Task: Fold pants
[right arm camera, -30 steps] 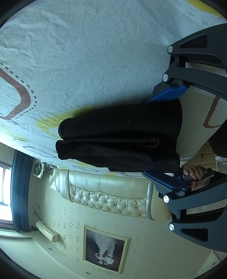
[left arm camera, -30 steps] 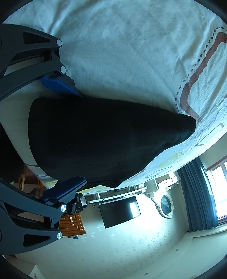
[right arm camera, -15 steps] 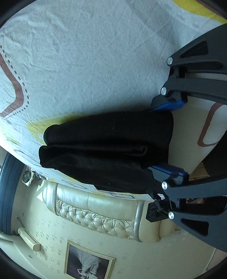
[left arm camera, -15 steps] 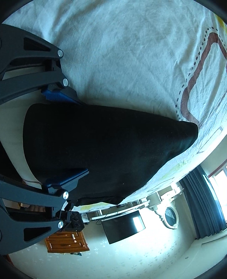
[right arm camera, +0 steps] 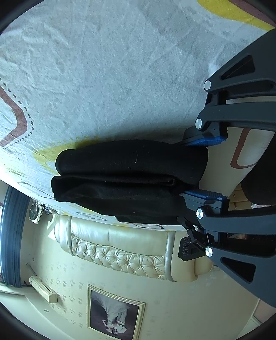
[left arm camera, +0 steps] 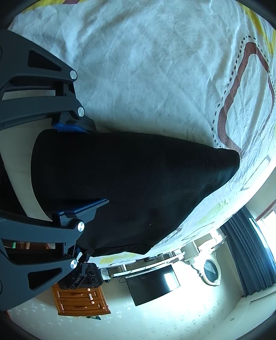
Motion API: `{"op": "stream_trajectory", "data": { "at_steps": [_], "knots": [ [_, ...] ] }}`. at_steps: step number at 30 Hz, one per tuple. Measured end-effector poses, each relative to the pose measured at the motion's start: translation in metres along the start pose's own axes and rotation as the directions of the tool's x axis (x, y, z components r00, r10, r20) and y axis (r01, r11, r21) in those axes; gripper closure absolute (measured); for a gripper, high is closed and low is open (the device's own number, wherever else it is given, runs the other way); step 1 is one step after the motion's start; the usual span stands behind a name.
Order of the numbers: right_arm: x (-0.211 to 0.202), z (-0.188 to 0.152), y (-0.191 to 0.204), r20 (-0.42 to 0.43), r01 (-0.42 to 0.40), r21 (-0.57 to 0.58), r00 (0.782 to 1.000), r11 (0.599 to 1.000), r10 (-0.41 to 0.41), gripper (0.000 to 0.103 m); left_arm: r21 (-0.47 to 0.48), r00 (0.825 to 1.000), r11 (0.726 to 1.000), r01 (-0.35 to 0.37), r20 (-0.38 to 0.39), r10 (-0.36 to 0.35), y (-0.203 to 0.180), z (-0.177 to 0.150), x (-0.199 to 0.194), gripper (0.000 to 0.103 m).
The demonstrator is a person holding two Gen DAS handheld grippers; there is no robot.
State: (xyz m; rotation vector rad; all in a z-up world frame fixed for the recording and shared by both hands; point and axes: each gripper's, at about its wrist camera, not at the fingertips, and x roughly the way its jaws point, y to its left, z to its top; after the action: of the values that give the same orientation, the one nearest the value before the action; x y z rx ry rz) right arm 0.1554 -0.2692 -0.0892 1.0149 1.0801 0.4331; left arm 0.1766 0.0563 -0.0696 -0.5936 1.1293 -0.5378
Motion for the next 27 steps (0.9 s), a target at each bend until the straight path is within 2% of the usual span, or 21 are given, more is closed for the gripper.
{"op": "stream_trajectory", "data": {
  "at_steps": [14, 27],
  "knots": [
    [-0.015, -0.014, -0.007, -0.033, 0.020, -0.009, 0.999, 1.000, -0.021, 0.069, 0.021, 0.999, 1.000, -0.020, -0.038, 0.021, -0.004, -0.011, -0.004, 0.054],
    [-0.016, -0.019, -0.005, -0.044, 0.027, -0.002, 0.999, 1.000, -0.027, 0.069, 0.033, 0.998, 0.999, -0.019, -0.052, 0.020, -0.012, -0.005, 0.003, 0.054]
  ]
}}
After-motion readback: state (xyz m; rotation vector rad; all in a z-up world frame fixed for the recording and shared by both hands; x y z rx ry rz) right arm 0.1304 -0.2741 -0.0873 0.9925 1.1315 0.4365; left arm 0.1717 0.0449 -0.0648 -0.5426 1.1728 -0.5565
